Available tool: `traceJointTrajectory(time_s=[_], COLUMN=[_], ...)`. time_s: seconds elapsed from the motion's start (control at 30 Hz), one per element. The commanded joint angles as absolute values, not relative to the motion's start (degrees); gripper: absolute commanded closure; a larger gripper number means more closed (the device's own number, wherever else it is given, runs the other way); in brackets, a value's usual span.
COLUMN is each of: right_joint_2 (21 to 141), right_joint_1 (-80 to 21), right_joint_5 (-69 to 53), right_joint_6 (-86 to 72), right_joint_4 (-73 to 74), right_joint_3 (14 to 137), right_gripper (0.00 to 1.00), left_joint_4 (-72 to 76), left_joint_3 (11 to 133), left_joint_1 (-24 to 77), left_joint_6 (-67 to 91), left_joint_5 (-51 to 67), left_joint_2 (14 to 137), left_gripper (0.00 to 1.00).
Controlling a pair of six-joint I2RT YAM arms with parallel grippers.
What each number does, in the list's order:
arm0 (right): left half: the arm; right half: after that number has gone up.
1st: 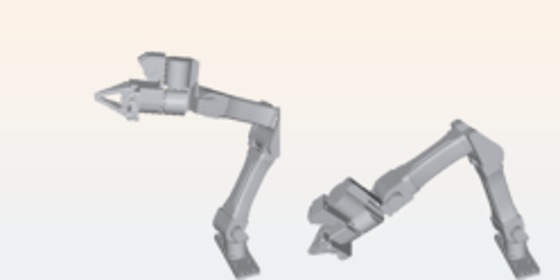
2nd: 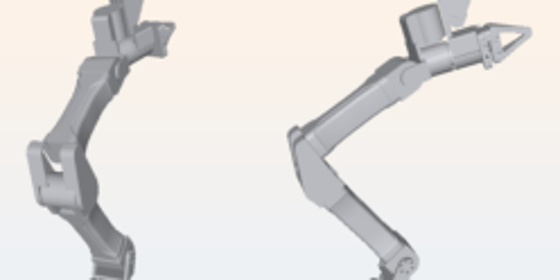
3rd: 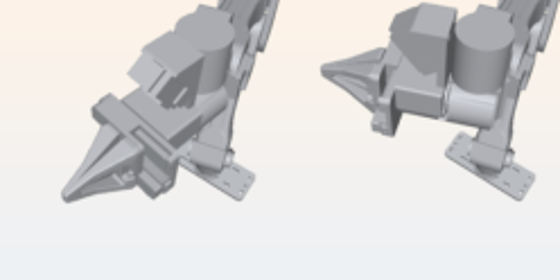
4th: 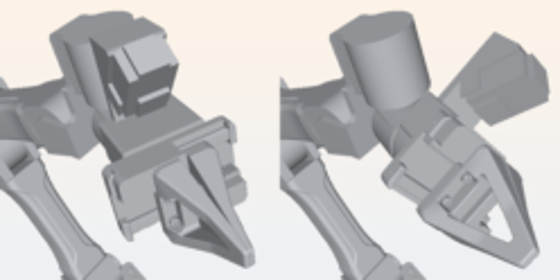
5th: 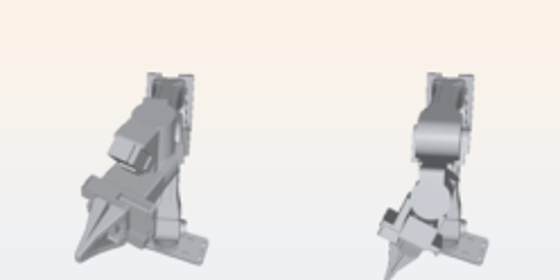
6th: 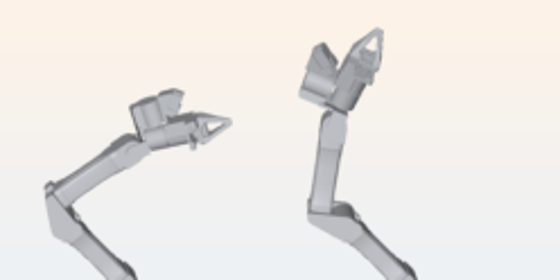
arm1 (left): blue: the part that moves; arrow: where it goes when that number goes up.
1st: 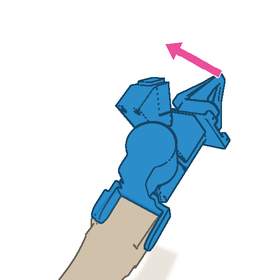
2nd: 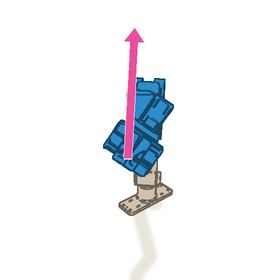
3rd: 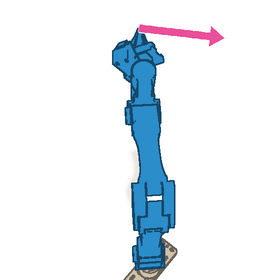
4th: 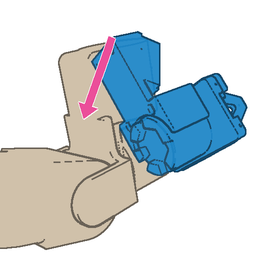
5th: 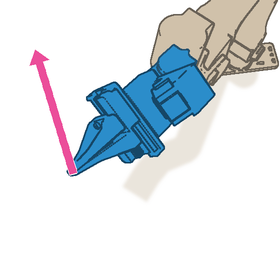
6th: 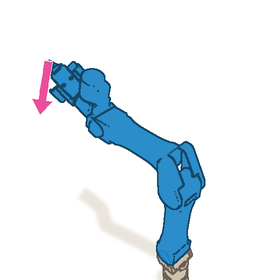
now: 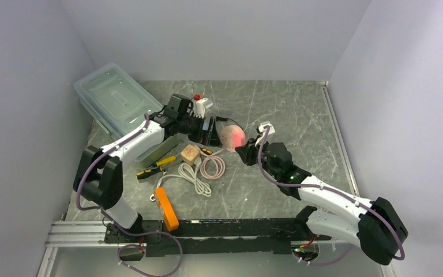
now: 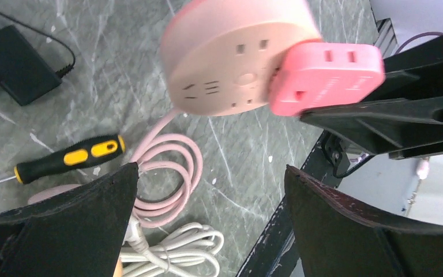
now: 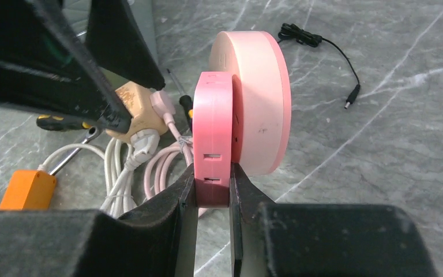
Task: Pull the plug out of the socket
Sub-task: Remove the plug from the socket.
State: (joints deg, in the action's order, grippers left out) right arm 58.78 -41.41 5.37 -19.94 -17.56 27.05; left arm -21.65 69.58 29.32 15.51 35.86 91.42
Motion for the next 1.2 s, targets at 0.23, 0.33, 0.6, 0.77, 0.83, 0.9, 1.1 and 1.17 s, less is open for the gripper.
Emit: traceJointTrajectory(time_s=[0.23,0.33,0.6,0.77,0.83,0.9,1.1,1.17], right_joint_2=[45.60,44.40,46.42,47.35,48.36,49.77,55.49,57.35], right_joint_1=[-41.31,-41.22,-41.22,-41.22,-41.22,-41.22,-41.31,-41.39], right_joint_5=[-8.23,-12.39,-17.85,-14.40,-11.71,-7.54,2.62,2.58], right_joint_6=[-17.29,-18.04,-19.60,-18.67,-18.47,-18.27,-18.77,-18.85], right_joint_4=[-32.92,-33.43,-34.67,-32.58,-31.51,-29.51,-25.53,-25.78], right_joint_3=[19.73,19.56,20.52,21.14,21.54,22.21,24.35,24.70], right_gripper=[1.00,1.00,1.00,1.00,1.00,1.00,1.00,0.93], left_joint_4=[-14.50,-13.84,-11.13,-14.88,-15.65,-15.27,-15.28,-14.53], left_joint_3=[70.31,69.25,67.48,68.56,68.53,68.02,66.96,66.56], left_joint_1=[24.65,24.70,24.86,26.34,26.89,27.39,29.69,30.58], left_joint_6=[12.71,11.37,10.97,9.26,8.64,9.09,11.06,12.67], left_joint_5=[57.93,60.51,64.78,64.10,63.02,61.67,49.06,46.16], left_joint_2=[96.76,96.37,94.09,94.23,93.65,92.91,92.15,92.52], left_gripper=[0.04,0.04,0.08,0.43,0.61,0.78,1.00,1.00])
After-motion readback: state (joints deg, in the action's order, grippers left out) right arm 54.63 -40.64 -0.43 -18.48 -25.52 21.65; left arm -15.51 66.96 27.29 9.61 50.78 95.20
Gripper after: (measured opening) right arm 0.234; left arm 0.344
